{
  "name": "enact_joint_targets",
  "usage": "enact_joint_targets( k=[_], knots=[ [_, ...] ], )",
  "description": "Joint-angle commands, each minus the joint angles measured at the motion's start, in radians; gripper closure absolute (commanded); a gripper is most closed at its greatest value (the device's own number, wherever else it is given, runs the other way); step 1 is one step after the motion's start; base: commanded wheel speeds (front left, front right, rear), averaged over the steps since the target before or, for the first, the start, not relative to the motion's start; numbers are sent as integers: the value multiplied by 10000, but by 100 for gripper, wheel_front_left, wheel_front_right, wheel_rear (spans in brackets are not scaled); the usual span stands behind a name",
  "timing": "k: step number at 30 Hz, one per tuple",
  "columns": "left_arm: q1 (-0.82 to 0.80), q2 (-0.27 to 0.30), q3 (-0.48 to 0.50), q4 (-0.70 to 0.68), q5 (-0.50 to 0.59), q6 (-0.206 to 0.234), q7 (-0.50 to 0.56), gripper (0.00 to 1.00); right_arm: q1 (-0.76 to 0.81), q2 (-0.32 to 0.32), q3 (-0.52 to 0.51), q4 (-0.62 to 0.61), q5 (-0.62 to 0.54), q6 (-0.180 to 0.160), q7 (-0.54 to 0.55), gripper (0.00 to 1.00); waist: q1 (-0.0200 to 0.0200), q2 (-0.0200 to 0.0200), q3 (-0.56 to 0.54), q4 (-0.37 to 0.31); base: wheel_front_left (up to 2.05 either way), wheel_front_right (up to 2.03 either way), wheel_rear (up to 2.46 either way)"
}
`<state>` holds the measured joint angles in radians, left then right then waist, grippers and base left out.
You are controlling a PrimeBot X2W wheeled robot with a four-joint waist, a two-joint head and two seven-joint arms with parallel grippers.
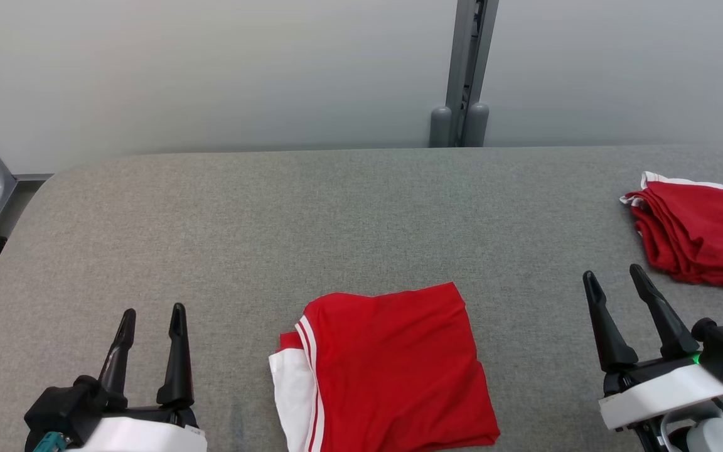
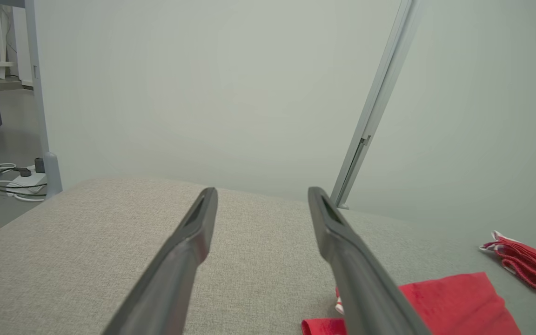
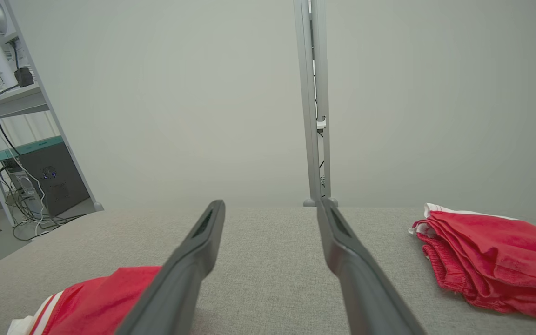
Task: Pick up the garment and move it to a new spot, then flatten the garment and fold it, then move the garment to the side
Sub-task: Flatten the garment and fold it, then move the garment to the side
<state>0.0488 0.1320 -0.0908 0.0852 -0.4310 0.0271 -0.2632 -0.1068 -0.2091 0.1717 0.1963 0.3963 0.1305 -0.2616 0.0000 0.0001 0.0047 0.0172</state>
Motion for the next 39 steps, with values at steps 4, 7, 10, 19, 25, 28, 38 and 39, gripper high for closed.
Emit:
enact_joint_targets(
  k=[4,7,10,19,25,28,38,39],
  knots=[
    [6,-61,103,53,140,-100,-13,0,70,-8,-29,46,-43,5,-42,0,0,-1,20,13,0,0,0],
    [-11,-108,124,104,207,-138,-13,0,64,-10,-42,67,-49,6,-42,0,0,-1,4,38,0,0,0],
    [-13,-159,123,140,257,-166,-13,0,62,6,-37,107,-60,5,-42,0,0,-1,-11,65,0,0,0],
    [-48,-240,77,273,302,-250,-13,0,-58,32,68,263,-30,5,-42,0,0,-1,-1,114,0,0,0],
    [-126,-259,35,357,295,-255,-13,0,-124,-24,206,345,68,6,-43,0,0,-1,30,166,0,0,0],
    [-149,-257,27,384,283,-234,-13,0,-246,-87,756,397,341,6,128,0,0,-1,40,176,0,0,0],
    [-328,-217,-134,494,273,-290,7,0,-1285,-856,3164,1284,1572,5,2025,0,0,-1,168,380,0,0,0],
    [-352,-221,-143,504,258,-306,8,0,-1370,-862,3308,1428,1711,5,2166,0,0,-1,194,448,0,0,0]
  ],
)
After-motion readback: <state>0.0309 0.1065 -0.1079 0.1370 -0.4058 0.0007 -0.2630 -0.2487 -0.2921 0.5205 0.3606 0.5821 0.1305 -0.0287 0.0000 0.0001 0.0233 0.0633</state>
